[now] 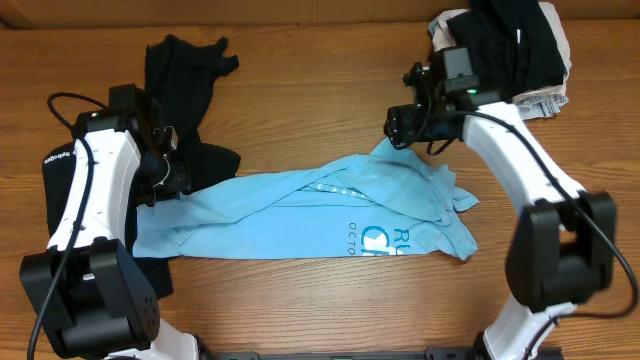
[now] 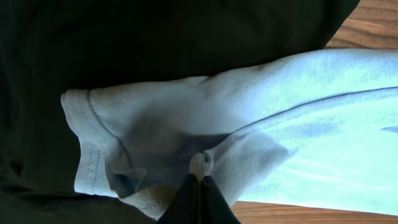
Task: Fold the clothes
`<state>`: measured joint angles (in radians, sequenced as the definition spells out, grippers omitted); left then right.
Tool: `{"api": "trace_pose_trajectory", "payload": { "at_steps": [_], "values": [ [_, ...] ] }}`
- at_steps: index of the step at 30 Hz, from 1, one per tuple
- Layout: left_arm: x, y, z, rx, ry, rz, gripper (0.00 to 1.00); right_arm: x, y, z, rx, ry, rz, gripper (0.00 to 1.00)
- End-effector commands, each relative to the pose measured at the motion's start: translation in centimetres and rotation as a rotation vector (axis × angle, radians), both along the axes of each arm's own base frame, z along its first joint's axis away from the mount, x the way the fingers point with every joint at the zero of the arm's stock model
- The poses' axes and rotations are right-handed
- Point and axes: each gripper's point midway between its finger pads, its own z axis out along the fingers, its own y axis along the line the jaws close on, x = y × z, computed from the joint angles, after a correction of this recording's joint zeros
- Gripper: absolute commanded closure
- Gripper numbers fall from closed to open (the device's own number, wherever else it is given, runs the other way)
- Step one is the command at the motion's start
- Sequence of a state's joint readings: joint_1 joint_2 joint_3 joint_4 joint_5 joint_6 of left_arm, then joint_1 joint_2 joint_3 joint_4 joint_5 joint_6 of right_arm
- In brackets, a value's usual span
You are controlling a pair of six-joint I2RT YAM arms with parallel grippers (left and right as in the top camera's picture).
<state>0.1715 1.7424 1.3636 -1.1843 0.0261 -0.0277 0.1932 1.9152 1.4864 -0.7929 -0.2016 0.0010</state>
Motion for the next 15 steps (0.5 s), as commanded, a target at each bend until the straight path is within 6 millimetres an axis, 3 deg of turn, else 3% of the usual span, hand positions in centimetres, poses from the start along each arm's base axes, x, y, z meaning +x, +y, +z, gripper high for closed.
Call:
{"api": "trace_pose_trajectory", "payload": {
  "at_steps": [1,7,15],
  "values": [
    [0.1,-0.1,0.4,0.002,-0.021,0.024,0.96,1.4,-0.7,-2.8,-0.03,0.018,-0.073,0.27],
    [0.5,0.0,0.5,0.005,-0.037,0.027,0.96,1.7,-1.1,-6.8,-0.131,0.051,-0.082,0.3],
    [0.8,0.1,0.5,0.008,-0.049,0.027,0.96,1.5,0.7,-7.9,-0.201,0.035,-0.043,0.36]
  ]
}}
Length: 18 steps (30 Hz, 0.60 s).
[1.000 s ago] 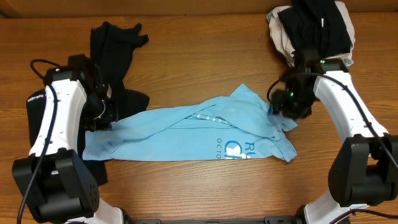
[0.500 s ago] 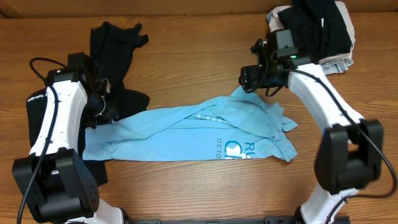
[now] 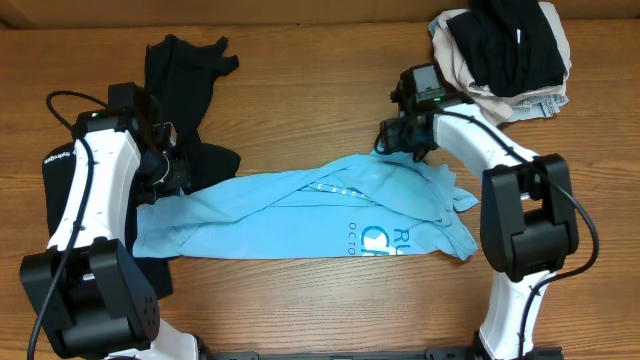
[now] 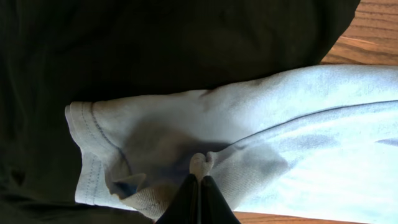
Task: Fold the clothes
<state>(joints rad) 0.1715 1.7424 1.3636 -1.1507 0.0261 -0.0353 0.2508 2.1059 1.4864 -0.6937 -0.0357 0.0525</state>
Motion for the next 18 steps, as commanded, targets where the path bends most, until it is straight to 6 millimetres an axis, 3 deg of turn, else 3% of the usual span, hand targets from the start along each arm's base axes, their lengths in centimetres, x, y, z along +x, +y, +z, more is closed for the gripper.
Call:
{"api": "trace_pose_trajectory", "payload": {
  "at_steps": [1,8,14,15,16,17,18],
  "values": [
    [0.0,-0.1,0.5,0.001,-0.017,0.019,0.96,0.3,0.8,-0.2,-0.056,-0.031,0.013,0.38],
    [0.1,0.0,0.5,0.003,-0.021,0.019,0.96,-0.2,0.9,-2.5,-0.076,0.011,0.003,0.48],
    [0.6,0.0,0.5,0.006,-0.041,0.019,0.96,0.6,1.0,-2.4,-0.065,-0.015,-0.007,0.66],
    [0.7,0.1,0.5,0.008,-0.048,0.019,0.96,0.8,1.0,-2.2,-0.062,-0.022,-0.011,0.71],
    [0.9,0.1,0.5,0.011,-0.054,0.019,0.96,1.2,0.8,-2.0,-0.059,-0.031,-0.018,0.89],
    [1.1,0.3,0.5,0.021,-0.063,0.02,0.96,1.6,0.7,-1.6,-0.057,-0.041,-0.024,0.96],
    [1.4,0.7,0.6,0.043,-0.074,0.022,0.96,2.2,0.5,-1.1,-0.053,-0.054,-0.031,0.96]
  ]
}}
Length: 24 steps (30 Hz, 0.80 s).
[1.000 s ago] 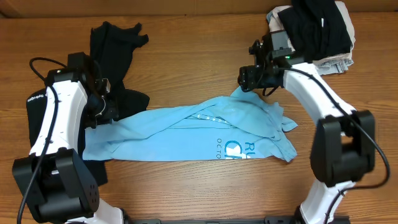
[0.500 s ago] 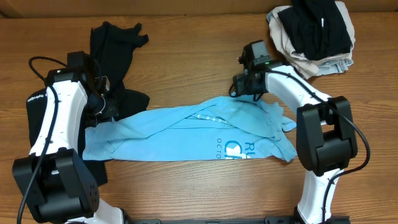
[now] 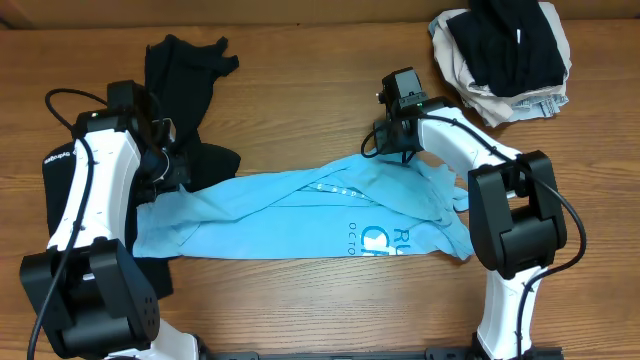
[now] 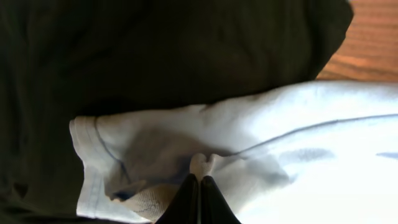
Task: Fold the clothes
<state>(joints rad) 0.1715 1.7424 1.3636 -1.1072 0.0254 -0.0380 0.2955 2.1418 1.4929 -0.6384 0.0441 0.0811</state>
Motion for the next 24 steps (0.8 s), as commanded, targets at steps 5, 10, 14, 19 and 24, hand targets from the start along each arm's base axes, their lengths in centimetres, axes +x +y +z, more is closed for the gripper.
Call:
{"api": "trace_pose_trajectory", "payload": {
  "at_steps": [5,10,14,19,24],
  "values": [
    [3.2,2.5,1.4,0.139,-0.144,0.036,0.96,5.1,-1.6,4.8,0.029,-0.104,-0.059,0.96],
    [7.0,3.5,4.3,0.18,-0.306,0.049,0.96,7.9,-1.7,11.3,0.041,-0.198,-0.048,0.96],
    [9.5,3.9,7.5,0.199,-0.416,0.049,0.96,8.6,-1.6,15.4,0.041,-0.24,-0.029,0.96],
    [10.7,4.1,11.2,0.215,-0.482,0.036,0.96,6.6,-2.1,18.6,0.029,-0.189,-0.03,0.96],
    [9.0,3.8,12.0,0.204,-0.416,0.031,0.96,1.9,-3.0,19.7,0.018,-0.043,-0.029,0.96]
  ]
}}
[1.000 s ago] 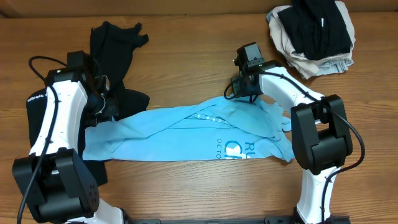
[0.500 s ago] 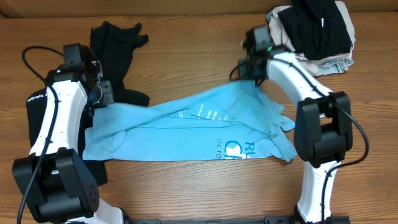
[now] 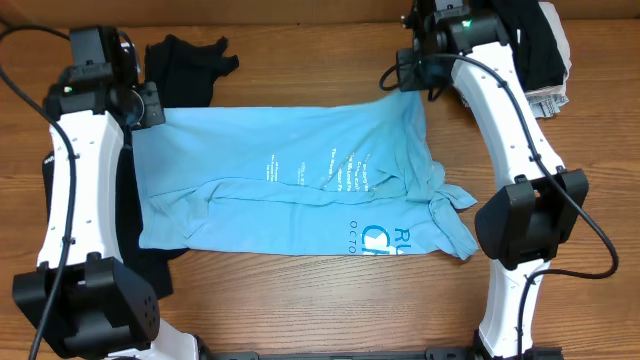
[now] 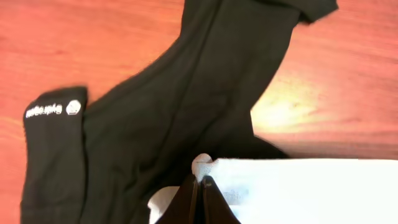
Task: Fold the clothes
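Observation:
A light blue T-shirt (image 3: 290, 180) with printed lettering lies spread across the table's middle. Its far edge is stretched straight between my two grippers. My left gripper (image 3: 148, 108) is shut on the far left corner. In the left wrist view the left gripper (image 4: 200, 179) pinches a nub of the pale T-shirt (image 4: 298, 186) above a black garment (image 4: 186, 93). My right gripper (image 3: 405, 82) holds the far right corner, which rises a little off the table to it. The near half of the shirt still lies in folds and creases.
The black garment (image 3: 185, 60) lies at the back left, and more dark cloth (image 3: 150, 265) runs under the left arm. A pile of black and beige clothes (image 3: 545, 45) sits at the back right. The wooden table (image 3: 300, 300) shows in front of the shirt.
Both grippers have moved to the far side of the table. The shirt, then a narrow bunched band, is now opened out wide with its far edge taut between them.
My left gripper stayed shut on the shirt's left end over the black garment throughout. My right gripper stood by the shirt's upper right tip, then lower and further left on that edge. Now both hold the far corners and the shirt is spread.

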`<state>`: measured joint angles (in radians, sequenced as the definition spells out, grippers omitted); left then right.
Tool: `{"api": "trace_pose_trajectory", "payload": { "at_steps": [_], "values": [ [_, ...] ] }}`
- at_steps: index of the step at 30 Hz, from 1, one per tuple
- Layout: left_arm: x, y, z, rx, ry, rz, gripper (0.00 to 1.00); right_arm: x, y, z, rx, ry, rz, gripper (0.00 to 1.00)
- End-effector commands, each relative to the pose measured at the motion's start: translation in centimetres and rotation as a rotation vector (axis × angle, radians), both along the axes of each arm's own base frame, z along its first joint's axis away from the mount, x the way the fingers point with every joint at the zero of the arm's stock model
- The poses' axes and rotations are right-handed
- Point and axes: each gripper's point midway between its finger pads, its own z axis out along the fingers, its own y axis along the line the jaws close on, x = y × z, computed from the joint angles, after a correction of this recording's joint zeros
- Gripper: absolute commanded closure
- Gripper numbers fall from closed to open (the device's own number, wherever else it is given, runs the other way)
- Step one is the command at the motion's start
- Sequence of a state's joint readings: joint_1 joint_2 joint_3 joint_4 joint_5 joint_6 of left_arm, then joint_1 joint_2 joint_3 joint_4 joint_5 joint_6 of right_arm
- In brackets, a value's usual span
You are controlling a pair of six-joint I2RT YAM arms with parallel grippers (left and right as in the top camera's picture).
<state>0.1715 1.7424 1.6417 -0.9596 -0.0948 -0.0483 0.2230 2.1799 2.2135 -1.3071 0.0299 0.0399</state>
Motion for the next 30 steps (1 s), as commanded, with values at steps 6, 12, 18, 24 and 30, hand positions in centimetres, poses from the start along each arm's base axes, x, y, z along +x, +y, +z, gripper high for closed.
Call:
{"api": "trace_pose_trajectory", "payload": {
  "at_steps": [6,12,18,24,30],
  "values": [
    [-4.2,-0.5,-0.4,-0.008,0.161,-0.011,0.96,-7.5,-2.6,2.7,-0.013,0.214,-0.07,0.96],
    [-8.3,-0.5,-4.9,-0.05,0.345,0.018,0.96,-10.7,-3.3,2.8,-0.01,0.298,-0.137,0.96],
    [-11.9,0.1,-9.8,-0.094,0.464,0.09,0.96,-15.3,-4.2,1.0,-0.011,0.326,-0.176,0.96],
    [-13.0,-0.6,-11.4,-0.101,0.503,0.089,0.96,-22.1,-5.3,-6.2,-0.024,0.46,-0.271,0.96],
    [-13.1,-1.0,-11.4,-0.099,0.51,0.079,0.96,-25.6,-5.7,-10.2,-0.041,0.567,-0.323,0.96]
  ]
}}
